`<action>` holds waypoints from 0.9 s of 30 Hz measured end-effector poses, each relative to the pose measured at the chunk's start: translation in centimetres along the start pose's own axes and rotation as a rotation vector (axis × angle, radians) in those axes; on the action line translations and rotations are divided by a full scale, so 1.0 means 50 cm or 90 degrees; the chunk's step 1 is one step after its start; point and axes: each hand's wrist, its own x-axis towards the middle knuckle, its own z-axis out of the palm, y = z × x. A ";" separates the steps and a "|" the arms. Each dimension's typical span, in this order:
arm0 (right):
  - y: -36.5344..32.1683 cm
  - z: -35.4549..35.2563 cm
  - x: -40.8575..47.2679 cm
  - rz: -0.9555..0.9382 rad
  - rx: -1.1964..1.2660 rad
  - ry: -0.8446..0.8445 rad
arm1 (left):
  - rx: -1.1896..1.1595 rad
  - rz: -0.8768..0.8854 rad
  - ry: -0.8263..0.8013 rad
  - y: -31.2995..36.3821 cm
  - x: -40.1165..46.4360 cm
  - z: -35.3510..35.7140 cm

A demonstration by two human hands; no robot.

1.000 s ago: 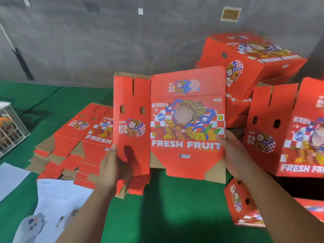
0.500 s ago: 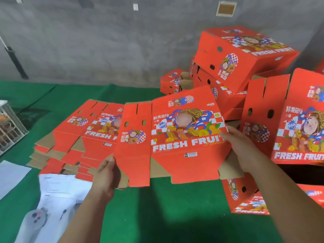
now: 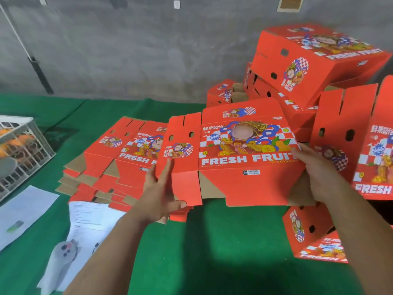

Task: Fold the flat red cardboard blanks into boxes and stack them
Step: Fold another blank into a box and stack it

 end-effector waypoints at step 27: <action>0.003 0.022 0.044 -0.105 -0.309 0.147 | -0.033 0.142 -0.013 -0.028 0.034 0.053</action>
